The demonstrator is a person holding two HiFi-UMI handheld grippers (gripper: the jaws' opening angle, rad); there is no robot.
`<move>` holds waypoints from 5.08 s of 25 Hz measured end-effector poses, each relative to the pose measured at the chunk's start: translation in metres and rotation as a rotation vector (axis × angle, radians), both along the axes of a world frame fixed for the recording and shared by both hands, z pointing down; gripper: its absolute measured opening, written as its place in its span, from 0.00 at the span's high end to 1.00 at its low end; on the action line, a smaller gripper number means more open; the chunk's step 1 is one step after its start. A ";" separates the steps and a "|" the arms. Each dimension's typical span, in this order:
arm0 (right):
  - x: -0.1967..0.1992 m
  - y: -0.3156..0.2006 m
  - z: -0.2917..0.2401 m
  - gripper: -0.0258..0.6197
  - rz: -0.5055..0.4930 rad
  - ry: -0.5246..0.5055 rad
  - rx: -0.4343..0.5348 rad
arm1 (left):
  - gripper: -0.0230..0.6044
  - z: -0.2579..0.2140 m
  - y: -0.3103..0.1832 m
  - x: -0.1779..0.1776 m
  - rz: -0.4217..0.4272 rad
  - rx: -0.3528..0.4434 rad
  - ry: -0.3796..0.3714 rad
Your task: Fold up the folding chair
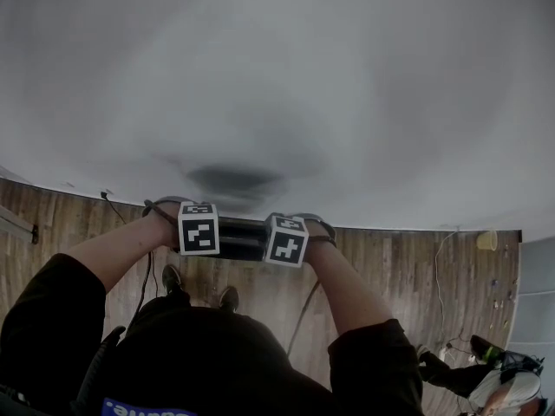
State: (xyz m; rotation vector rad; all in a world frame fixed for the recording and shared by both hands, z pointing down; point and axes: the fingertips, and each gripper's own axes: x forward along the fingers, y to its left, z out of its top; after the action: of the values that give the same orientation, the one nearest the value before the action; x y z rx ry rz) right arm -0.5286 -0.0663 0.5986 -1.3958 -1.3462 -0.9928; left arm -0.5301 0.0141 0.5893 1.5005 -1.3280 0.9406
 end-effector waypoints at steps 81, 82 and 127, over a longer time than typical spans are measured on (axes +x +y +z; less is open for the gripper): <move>-0.131 -0.014 -0.006 0.31 0.222 -1.070 0.111 | 0.61 -0.021 0.021 -0.127 -0.185 0.158 -0.670; -0.132 -0.014 -0.005 0.31 0.223 -1.070 0.111 | 0.61 -0.022 0.021 -0.126 -0.177 0.151 -0.687; -0.144 -0.027 -0.016 0.29 0.318 -1.109 0.098 | 0.71 -0.057 0.050 -0.137 -0.289 0.065 -0.945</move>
State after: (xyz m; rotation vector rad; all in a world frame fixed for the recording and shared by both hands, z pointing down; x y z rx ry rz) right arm -0.6724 -0.0936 0.5822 -0.4500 -2.1601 -1.6638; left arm -0.6668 0.0639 0.5327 0.8475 -2.1730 1.4948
